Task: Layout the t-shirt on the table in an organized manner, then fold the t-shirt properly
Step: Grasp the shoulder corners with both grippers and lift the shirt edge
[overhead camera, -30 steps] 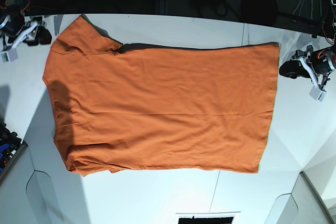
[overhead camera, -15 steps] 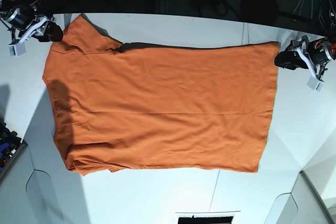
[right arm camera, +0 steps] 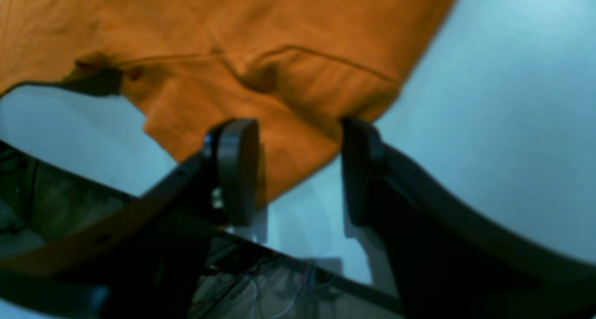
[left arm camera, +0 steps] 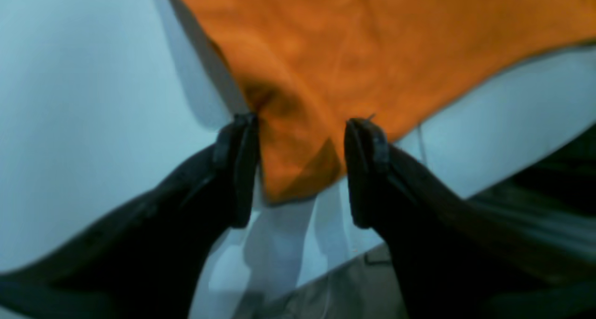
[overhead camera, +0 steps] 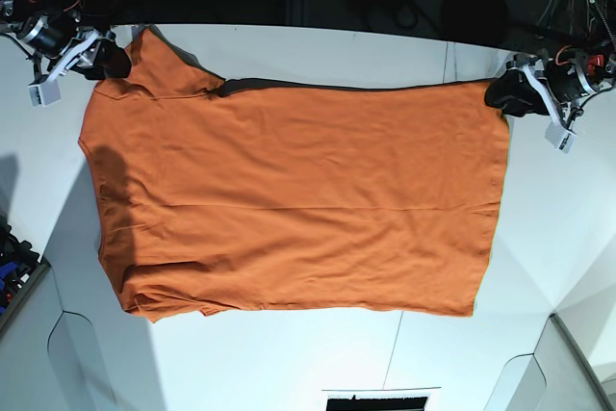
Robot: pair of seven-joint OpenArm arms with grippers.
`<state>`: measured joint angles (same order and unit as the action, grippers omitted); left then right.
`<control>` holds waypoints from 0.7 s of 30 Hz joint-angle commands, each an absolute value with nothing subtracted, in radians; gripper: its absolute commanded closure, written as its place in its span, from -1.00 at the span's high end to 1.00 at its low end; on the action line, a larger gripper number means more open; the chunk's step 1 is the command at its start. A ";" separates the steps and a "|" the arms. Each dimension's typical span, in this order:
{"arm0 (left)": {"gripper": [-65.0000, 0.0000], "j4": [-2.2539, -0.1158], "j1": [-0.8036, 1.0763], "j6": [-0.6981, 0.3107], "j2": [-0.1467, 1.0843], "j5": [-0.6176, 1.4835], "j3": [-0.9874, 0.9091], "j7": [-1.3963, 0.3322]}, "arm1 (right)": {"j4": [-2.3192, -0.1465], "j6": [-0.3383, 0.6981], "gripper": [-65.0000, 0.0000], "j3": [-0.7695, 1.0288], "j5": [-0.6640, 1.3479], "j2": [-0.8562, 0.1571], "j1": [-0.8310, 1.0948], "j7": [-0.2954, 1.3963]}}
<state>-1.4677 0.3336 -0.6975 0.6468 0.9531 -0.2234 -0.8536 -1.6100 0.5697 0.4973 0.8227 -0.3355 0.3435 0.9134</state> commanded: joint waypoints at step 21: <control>-1.00 -1.588 0.329 -0.698 0.741 0.931 -0.224 -0.849 | -1.678 0.574 -1.00 0.603 0.819 -0.352 0.319 0.868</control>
